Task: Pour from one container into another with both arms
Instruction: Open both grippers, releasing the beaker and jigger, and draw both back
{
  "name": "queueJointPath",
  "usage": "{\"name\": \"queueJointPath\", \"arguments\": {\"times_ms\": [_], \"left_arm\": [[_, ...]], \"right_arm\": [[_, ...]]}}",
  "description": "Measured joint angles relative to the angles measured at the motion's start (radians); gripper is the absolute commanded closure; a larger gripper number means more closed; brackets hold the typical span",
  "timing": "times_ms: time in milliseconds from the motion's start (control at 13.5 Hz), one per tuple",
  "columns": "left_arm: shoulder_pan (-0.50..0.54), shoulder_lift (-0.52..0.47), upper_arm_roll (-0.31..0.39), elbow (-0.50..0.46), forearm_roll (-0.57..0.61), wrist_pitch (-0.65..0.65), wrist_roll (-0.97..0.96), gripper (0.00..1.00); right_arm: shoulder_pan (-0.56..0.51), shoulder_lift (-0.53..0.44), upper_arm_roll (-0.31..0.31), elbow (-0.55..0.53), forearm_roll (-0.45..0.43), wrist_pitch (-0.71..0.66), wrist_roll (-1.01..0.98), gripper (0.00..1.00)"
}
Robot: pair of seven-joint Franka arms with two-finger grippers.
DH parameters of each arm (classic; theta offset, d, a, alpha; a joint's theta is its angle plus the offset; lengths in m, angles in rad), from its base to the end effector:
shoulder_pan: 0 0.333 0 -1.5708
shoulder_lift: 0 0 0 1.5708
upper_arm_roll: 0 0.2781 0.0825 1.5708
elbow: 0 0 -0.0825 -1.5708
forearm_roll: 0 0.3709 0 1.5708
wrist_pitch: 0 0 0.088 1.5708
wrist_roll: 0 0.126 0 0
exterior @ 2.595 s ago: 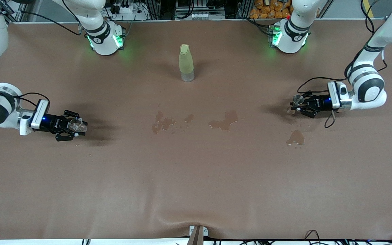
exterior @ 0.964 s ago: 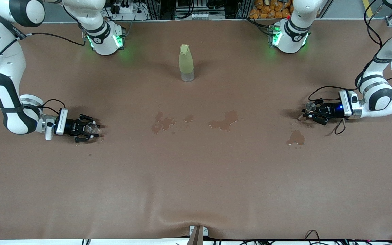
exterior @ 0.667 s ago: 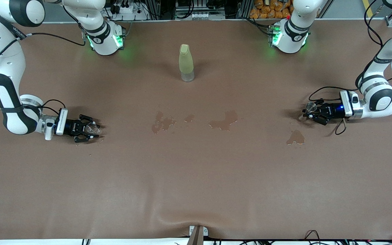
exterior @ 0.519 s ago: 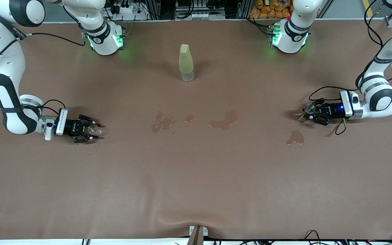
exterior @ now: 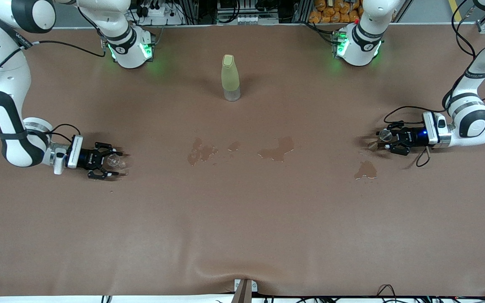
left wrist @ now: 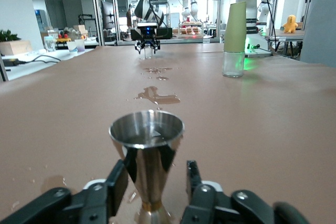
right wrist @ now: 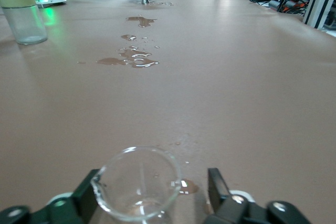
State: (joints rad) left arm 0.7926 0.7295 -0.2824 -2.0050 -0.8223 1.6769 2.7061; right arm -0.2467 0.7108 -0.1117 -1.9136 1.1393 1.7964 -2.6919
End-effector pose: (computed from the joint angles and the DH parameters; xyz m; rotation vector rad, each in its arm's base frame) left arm 0.4434 0.1304 0.0829 1.3308 -1.4221 1.0660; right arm 0.5151 -0.0972 0.0834 -1.5750 -1.5564 -0.9976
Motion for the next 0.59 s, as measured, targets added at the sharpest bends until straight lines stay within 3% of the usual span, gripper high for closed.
{"name": "queueJointPath", "arguments": {"times_ms": [222,371,593], "left_arm": [[0.005,0.0,0.032,0.035,0.061,-0.034,-0.048,0.13],[0.007,0.0,0.049,0.081,0.102,-0.07,-0.105,0.02],[0.01,-0.001,0.054,0.18,0.176,-0.128,-0.223,0.0]], "right_arm": [[0.003,-0.022,-0.033,0.045,-0.009,0.027,0.017,0.0],[0.012,-0.062,-0.063,0.052,-0.067,0.032,0.124,0.0],[0.027,-0.143,-0.087,0.055,-0.167,0.033,0.32,0.0]]}}
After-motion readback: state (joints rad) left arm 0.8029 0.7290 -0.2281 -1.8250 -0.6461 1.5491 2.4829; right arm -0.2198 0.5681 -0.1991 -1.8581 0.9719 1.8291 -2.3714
